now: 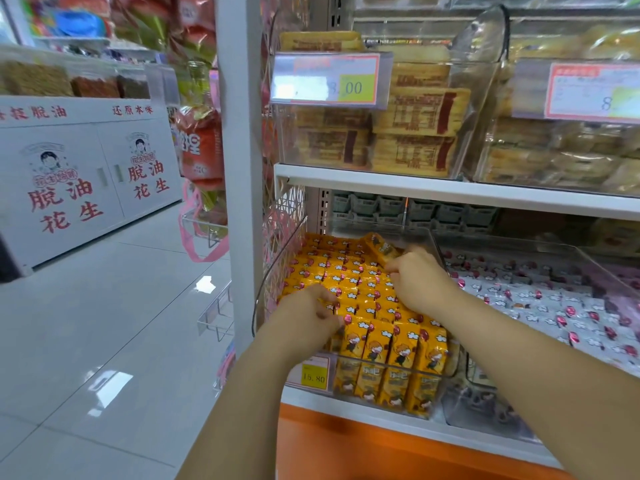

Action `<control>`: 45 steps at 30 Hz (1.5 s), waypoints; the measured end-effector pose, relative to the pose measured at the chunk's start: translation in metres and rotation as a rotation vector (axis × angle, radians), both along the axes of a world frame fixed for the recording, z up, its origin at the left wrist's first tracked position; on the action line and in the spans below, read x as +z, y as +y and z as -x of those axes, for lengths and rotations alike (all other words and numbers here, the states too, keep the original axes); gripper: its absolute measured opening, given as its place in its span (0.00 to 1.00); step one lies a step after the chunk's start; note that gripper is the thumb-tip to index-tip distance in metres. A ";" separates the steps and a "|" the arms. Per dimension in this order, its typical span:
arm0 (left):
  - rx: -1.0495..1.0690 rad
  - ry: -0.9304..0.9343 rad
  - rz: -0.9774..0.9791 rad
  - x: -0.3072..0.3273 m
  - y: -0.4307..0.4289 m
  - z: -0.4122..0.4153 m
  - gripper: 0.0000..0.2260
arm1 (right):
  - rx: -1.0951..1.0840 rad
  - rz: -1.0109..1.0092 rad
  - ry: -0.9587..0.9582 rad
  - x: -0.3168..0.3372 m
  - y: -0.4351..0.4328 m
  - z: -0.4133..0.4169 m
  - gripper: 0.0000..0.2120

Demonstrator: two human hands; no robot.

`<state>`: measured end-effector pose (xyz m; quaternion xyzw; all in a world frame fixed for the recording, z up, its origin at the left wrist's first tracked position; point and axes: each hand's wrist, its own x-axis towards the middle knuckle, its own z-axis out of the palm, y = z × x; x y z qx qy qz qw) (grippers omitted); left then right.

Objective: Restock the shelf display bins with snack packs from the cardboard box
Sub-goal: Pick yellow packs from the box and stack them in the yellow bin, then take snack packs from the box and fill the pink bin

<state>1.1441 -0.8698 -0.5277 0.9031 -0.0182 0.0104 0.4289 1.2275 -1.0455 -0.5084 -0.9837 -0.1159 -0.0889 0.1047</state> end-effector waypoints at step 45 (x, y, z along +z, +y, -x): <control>-0.008 -0.510 -0.060 -0.034 -0.121 0.079 0.11 | 0.207 -0.529 0.054 -0.038 -0.113 0.185 0.07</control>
